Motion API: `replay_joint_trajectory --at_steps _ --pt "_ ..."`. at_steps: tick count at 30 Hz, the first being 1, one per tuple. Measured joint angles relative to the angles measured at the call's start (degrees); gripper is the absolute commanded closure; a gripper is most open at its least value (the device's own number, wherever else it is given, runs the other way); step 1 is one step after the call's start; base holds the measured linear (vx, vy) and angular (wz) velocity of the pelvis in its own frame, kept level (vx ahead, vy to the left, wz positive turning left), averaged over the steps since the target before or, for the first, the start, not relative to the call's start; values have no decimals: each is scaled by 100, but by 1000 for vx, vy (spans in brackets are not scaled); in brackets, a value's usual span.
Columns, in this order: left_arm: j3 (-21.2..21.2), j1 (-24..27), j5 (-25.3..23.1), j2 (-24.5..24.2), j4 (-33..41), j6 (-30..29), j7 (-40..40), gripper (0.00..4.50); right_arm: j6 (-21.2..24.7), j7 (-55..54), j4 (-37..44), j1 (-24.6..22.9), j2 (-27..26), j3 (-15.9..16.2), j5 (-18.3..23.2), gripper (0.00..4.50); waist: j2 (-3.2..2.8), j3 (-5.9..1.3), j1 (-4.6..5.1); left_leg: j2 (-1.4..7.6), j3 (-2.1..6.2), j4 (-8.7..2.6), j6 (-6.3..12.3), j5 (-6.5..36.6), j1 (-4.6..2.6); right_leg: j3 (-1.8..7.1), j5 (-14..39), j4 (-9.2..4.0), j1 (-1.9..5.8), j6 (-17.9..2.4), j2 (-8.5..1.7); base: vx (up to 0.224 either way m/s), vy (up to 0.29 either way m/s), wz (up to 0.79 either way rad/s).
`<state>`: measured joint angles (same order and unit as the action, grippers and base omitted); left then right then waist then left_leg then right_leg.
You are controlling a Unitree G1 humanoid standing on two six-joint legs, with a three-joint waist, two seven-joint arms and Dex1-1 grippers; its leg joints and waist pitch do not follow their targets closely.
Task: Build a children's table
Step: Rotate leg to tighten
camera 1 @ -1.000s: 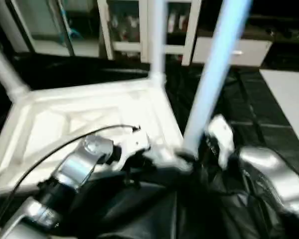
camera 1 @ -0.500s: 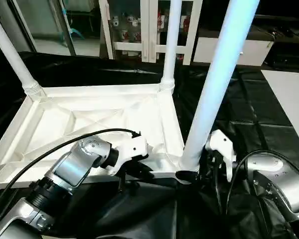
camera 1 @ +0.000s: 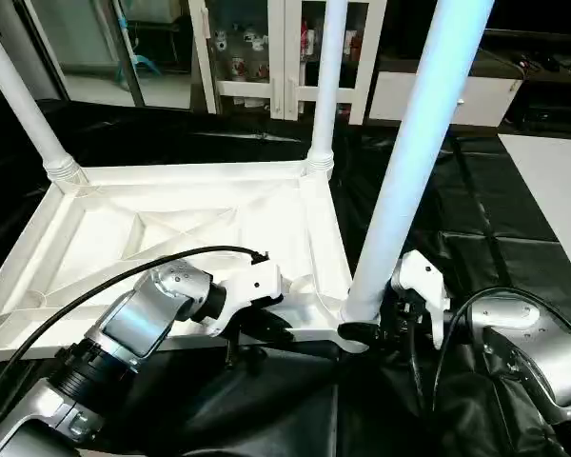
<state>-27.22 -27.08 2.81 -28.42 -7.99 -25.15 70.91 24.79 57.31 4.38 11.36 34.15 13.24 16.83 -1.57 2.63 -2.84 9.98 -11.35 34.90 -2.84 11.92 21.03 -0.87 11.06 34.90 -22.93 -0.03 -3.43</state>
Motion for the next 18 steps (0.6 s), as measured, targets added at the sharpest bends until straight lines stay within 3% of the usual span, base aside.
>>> replay_joint_trajectory --at_steps 9,11,18 --pt "49 34 -4 -17 35 -76 -34 450 -15 -189 -99 24 -225 -6 -105 186 8 -5 58 1 2 1 0 0 -3 -1 0 4 1 0 1 0 0 0" --pt "220 -4 -75 144 -223 -75 -365 450 -43 -790 -486 213 -696 -110 -222 186 11 -6 137 0 3 12 -3 -2 -7 0 -8 14 -2 -12 2 0 0 0" --pt "588 -458 -263 1307 -1294 -98 -1937 450 61 -3108 -1644 883 -1974 -791 -501 187 11 -9 269 -3 5 35 -5 -3 -7 5 -15 8 4 -23 0 0 0 0"
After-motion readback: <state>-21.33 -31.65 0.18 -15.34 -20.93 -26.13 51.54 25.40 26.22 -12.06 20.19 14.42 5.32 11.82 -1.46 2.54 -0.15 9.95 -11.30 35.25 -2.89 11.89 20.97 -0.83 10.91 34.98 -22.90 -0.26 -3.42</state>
